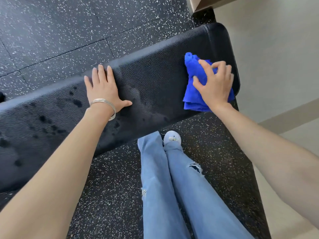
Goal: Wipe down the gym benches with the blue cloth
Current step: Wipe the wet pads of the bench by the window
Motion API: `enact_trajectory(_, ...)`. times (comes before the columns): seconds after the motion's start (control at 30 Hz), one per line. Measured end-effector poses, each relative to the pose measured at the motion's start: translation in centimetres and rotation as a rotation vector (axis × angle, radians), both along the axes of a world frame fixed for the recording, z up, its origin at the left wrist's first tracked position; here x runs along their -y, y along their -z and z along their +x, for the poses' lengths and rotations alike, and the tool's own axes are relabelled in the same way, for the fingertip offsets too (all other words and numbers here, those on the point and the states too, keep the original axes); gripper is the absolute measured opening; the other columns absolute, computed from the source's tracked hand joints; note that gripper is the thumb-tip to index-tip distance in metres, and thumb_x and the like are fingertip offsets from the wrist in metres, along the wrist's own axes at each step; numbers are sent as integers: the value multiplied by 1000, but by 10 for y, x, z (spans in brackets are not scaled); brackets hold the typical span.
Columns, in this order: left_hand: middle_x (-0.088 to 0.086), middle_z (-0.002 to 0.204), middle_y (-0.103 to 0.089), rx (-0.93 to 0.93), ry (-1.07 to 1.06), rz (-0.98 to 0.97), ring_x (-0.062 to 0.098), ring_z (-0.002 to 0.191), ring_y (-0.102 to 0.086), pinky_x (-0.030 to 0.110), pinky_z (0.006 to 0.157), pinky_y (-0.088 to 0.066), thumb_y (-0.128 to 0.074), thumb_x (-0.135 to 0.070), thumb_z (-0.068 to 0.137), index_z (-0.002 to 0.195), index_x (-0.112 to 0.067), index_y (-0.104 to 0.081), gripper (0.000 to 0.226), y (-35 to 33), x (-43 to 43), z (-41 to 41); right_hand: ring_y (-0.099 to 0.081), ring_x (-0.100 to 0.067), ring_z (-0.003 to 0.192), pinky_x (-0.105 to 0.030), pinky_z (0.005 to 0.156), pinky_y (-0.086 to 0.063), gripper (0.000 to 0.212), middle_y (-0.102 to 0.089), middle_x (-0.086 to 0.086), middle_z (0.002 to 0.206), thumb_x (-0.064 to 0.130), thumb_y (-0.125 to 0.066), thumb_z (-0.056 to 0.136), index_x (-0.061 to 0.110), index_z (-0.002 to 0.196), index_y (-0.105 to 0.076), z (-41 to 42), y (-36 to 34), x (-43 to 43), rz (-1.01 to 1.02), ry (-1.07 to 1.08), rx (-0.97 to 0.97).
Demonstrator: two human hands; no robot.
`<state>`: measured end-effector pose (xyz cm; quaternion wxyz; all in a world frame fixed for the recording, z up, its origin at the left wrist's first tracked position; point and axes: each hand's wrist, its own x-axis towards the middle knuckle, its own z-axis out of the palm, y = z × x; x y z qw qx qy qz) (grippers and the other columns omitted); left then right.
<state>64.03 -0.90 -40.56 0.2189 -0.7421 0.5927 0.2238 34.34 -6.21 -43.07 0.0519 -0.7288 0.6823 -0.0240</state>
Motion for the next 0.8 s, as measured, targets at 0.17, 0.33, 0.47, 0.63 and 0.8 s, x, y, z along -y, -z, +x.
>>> enact_trajectory(0.17, 15, 158, 4, 9, 10, -14, 31, 147, 3, 52, 118, -6, -69, -64, 67, 151, -10, 2, 122, -1, -9, -7, -46, -30, 97, -39, 79, -39, 48, -47, -8, 119, 44, -51, 85, 36, 132, -47, 34, 0, -16, 68, 271, 1)
enact_trajectory(0.33, 18, 158, 3, 23, 55, -71, 35, 146, 2, 54, 117, -7, -61, -61, 77, 151, -10, -2, 108, 4, -25, -8, -48, -30, 82, -37, 65, -36, 48, -53, -10, 108, 36, -62, 76, 30, 124, -56, 81, -1, -58, 19, 183, 65)
enact_trajectory(0.47, 20, 157, 1, 5, 81, -130, 36, 145, 1, 59, 115, -6, -54, -56, 83, 150, -8, -6, 96, 8, -39, -10, -49, -28, 72, -33, 57, -34, 49, -57, -9, 96, 33, -70, 66, 29, 114, -64, 107, 3, -95, 28, -66, 115)
enact_trajectory(0.63, 22, 157, 1, 25, 120, -98, 37, 145, 1, 60, 114, -6, -52, -58, 83, 150, -7, -4, 96, 8, -38, -9, -46, -26, 73, -31, 52, -36, 47, -45, -5, 96, 29, -53, 69, 33, 116, -59, 58, 10, -81, -103, -419, 92)
enact_trajectory(0.8, 24, 156, -1, 32, 156, -90, 40, 144, 0, 61, 113, -7, -50, -59, 83, 149, -4, -5, 97, 10, -38, -7, -49, -34, 95, -43, 71, -47, 48, -51, -13, 111, 33, -53, 81, 29, 128, -52, -6, -2, -49, 53, 95, 50)
